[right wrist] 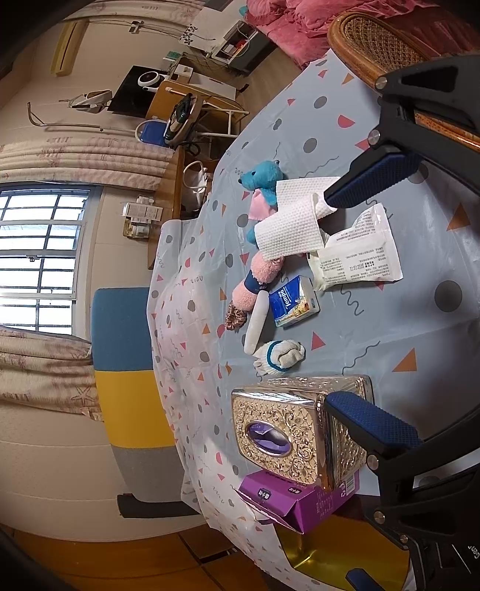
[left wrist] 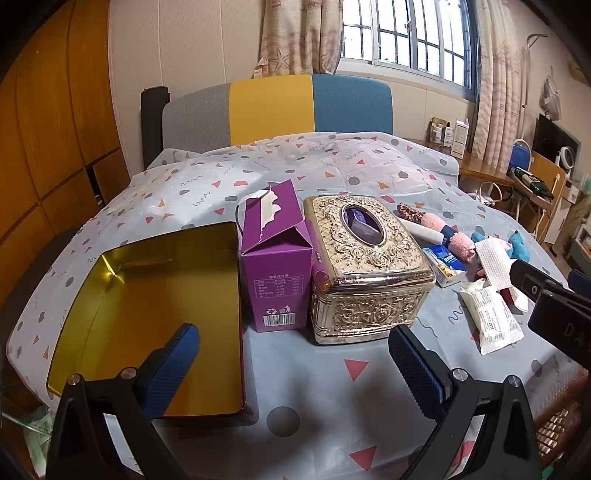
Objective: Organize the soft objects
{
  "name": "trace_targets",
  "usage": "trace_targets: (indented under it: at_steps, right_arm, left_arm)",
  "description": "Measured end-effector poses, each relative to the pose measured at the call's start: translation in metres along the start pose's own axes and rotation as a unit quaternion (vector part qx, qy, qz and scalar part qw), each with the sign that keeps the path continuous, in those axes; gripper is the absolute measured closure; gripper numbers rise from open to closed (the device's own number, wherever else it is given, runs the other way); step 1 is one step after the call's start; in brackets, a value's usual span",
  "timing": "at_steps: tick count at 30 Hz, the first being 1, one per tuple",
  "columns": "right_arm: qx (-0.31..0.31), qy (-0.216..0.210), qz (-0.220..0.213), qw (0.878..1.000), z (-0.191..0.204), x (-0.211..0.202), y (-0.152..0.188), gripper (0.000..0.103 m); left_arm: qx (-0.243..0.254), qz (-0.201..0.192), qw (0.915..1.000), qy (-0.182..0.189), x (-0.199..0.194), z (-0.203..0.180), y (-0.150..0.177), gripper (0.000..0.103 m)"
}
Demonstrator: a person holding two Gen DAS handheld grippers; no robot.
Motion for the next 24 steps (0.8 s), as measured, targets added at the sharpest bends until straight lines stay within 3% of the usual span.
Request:
trace_targets:
  at_steps: [24]
  right_arm:
    - [0.007,0.002,-0.005,1.000,-0.0078,-0.0031,-0.0047,0.002]
  left_arm:
    - [0.006,0.001,1.0000,0.005,-0.0011,-0.0056,0.0001,0.000]
Point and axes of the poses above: each gripper's, at about its wrist camera, not at the fingertips, and x roughly the way its jaws point, z to its left, y to its underside, the point moved 2 cm from there along x, roughly the way its jaws point, and after that the axes turned 15 degrees about -y, right-handed, at the moved point
